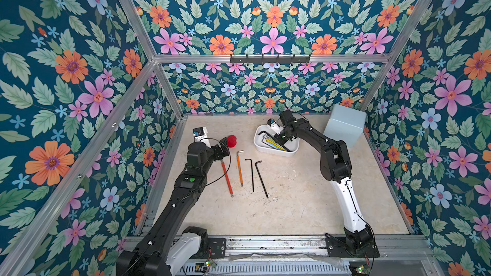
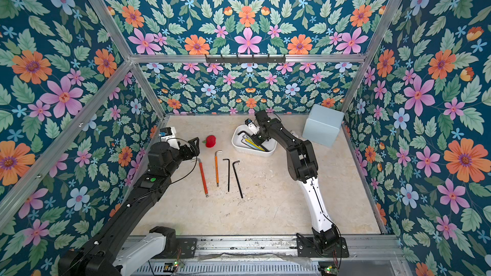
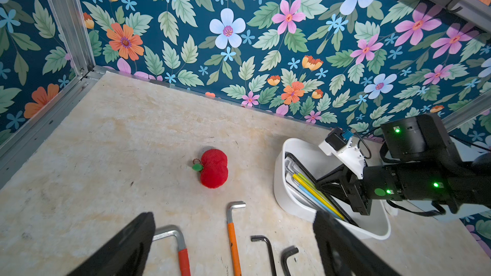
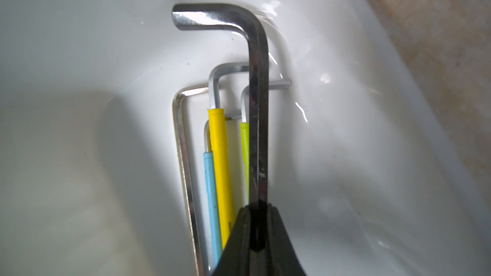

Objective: Put the hex key on the desktop into the storage box
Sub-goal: Place the Allen key in the storage box.

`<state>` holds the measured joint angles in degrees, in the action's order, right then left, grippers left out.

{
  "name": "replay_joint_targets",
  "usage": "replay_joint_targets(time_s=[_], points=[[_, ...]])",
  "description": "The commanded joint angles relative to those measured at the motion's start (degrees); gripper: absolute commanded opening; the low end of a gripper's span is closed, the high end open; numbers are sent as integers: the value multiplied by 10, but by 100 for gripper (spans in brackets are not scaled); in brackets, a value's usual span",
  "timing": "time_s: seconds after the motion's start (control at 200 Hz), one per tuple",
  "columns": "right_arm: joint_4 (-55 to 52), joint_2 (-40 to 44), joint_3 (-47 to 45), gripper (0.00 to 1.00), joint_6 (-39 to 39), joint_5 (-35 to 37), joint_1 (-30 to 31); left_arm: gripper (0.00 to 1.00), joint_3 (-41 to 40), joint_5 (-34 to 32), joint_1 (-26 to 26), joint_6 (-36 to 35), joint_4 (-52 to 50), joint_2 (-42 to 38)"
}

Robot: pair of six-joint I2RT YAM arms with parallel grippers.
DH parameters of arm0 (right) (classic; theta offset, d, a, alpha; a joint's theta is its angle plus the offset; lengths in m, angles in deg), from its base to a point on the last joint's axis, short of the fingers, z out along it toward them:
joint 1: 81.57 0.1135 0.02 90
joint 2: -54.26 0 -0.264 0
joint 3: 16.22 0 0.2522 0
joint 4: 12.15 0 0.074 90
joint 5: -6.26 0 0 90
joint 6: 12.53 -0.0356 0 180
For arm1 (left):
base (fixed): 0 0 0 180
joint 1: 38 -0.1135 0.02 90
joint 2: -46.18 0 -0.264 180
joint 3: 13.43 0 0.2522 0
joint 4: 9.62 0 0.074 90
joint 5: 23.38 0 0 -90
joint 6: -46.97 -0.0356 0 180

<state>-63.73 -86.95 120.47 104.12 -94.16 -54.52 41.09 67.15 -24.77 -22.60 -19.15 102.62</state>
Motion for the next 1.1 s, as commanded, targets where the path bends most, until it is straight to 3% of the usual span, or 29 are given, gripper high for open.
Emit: replay_joint_targets(time_s=[0.0,0.125,0.48,0.7,0.835,1.095], points=[[7,7,5,34,-10,2,2,99,8,-2,0,-7,11,3],[9,15,10,44,-15,8,3,99,10,-1,0,-9,10,3],[21,78,10,50,-55,18,20,99,19,0,0,-10,1,-5],[35,153,-40,48,-127,98,68,99,18,-1,0,-9,-6,-14],[40,217,-106,47,-187,139,100,99,14,-1,0,-9,-12,-24],[119,375,-333,50,-298,185,187,99,5,16,0,2,-6,-23]])
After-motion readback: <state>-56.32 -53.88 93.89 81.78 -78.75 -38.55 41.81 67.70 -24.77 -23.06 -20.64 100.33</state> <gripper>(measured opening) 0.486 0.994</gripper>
